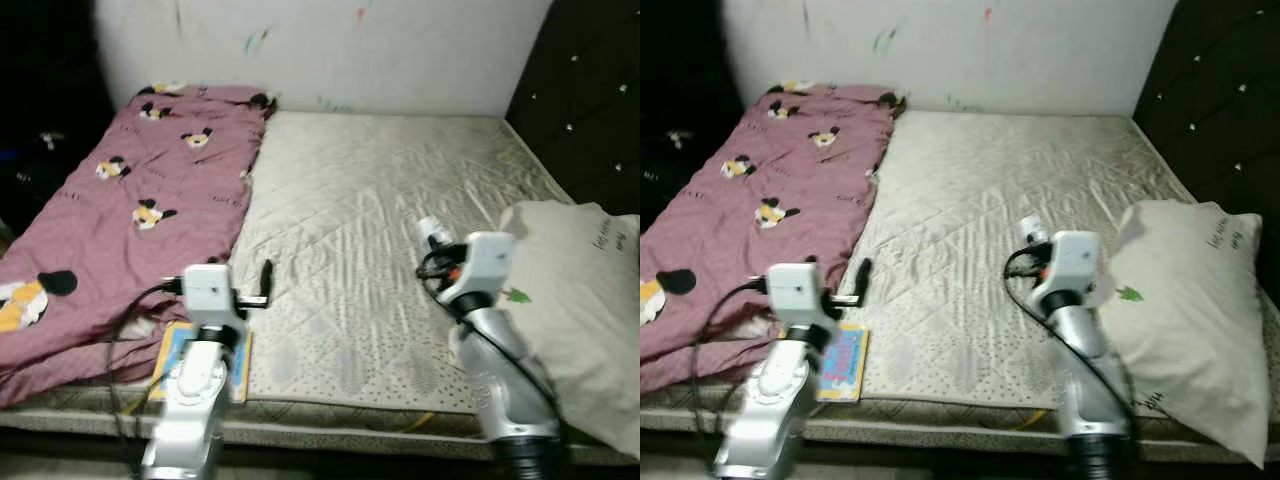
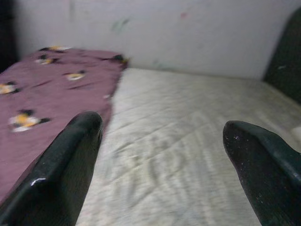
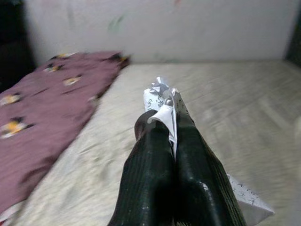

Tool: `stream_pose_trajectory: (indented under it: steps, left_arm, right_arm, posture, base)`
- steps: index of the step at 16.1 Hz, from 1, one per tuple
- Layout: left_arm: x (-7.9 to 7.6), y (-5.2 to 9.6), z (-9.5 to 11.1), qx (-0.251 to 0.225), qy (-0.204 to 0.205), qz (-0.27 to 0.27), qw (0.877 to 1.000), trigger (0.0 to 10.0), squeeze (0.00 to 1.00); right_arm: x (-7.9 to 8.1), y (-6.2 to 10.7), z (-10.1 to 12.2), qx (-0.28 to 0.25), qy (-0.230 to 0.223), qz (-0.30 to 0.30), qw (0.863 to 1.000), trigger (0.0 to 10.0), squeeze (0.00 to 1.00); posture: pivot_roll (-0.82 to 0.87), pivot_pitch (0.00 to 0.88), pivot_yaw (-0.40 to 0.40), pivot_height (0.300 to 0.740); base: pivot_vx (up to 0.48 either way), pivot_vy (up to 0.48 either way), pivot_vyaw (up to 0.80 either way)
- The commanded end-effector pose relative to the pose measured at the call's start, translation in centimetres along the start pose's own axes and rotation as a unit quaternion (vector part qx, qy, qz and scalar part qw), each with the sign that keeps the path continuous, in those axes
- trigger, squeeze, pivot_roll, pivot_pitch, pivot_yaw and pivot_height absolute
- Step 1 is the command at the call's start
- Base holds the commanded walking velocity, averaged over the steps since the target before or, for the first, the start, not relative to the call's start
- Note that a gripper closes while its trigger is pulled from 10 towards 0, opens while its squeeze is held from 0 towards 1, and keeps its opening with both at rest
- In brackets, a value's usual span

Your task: Clean up the room

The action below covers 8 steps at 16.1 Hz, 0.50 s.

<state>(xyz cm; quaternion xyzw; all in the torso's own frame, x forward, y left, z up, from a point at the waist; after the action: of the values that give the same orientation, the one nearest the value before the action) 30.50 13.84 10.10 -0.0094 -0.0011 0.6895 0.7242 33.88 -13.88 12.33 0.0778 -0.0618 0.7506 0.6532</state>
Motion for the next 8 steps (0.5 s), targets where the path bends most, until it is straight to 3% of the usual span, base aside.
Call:
stream_pose_trajectory:
  steps: [1, 8]
  left_arm:
    - [0.0, -0.22, 0.02, 0.004, 0.003, 0.004, 1.0, 10.0, 0.0]
    - [-0.15, -0.28, -0.04, 0.004, 0.0, 0.004, 1.0, 10.0, 0.0]
  right_arm:
    - [0.34, 0.06, -0.19, 0.006, 0.004, 0.012, 1.0, 10.0, 0.0]
    - [0.21, -0.19, -0.31, 0.011, 0.001, 0.014, 1.0, 10.0, 0.0]
  posture:
    - [0.03, 0.0, 0.039, 0.74]
    - [0.03, 0.0, 0.034, 0.74]
  base:
    - [0.0, 0.48, 0.0]
    - [0.0, 0.48, 0.0]
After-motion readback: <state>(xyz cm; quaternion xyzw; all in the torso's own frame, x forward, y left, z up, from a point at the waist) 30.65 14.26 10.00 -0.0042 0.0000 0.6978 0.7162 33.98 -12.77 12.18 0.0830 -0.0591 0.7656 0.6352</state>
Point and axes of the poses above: a point about 5 cm out from each wrist's last joint towards the gripper, its own y axis pointing back from the gripper into the wrist, its own z axis along the axis of the wrist's last joint, x = y × z, the point moved 3 cm from there along -y, pointing out of the wrist towards the gripper, and after that the axes turned 4 degrees about -y, right-handed, at the moved point
